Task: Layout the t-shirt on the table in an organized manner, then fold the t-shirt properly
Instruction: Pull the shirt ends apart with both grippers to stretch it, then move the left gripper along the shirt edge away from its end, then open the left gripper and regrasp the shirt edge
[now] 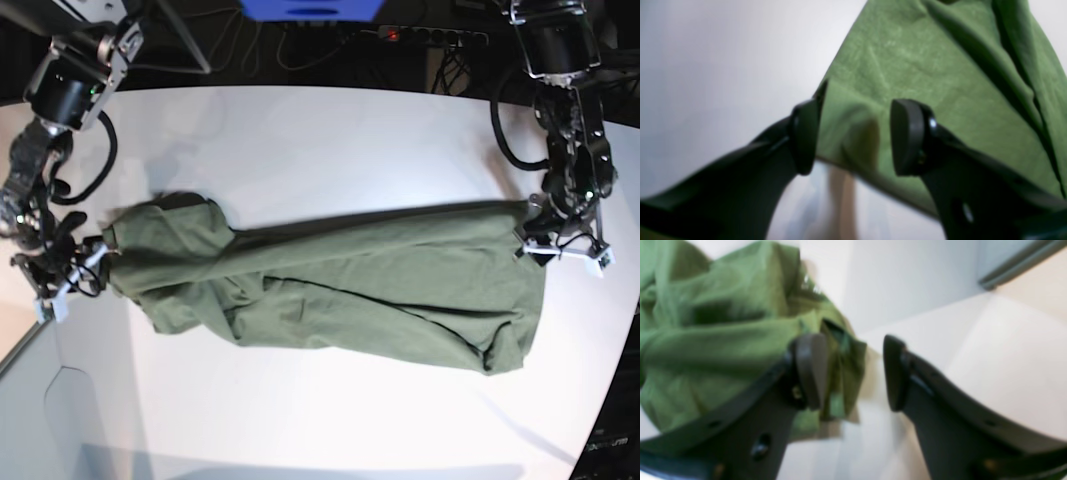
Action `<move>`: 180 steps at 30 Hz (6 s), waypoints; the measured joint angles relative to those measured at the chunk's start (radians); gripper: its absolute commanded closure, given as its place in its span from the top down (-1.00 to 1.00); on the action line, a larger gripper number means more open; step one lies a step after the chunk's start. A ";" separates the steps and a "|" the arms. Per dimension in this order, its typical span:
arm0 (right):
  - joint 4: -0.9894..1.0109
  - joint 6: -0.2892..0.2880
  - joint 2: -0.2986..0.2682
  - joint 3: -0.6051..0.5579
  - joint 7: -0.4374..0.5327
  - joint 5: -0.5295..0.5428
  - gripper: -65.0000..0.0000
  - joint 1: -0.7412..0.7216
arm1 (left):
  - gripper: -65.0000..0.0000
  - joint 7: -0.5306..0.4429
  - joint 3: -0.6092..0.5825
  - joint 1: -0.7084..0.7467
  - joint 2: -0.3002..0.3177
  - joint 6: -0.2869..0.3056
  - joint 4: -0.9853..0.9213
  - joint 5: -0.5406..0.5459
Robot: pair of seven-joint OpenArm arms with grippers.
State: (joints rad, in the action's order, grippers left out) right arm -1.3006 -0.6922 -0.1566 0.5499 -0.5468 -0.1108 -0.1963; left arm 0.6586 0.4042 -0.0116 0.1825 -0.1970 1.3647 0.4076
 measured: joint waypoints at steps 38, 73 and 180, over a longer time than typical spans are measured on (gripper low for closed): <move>-0.048 0.000 0.112 0.001 -0.008 -0.006 -1.00 0.153 | 0.31 -0.006 0.005 0.076 0.003 0.000 -0.004 -0.003; 0.103 0.000 0.076 0.000 0.001 -0.002 -0.63 0.111 | 0.31 -0.007 0.006 0.086 0.003 0.000 -0.004 -0.003; -0.408 0.000 0.140 0.016 -0.074 -0.005 -1.00 0.157 | -1.00 -0.057 -0.002 -0.391 -0.018 -0.001 -0.386 -0.011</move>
State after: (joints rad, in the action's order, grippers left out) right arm -1.7088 -0.6922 -0.0166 0.5655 -0.6212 -0.1162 -0.0391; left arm 0.6018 0.4023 -0.4030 0.1646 -0.1978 0.9783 0.3965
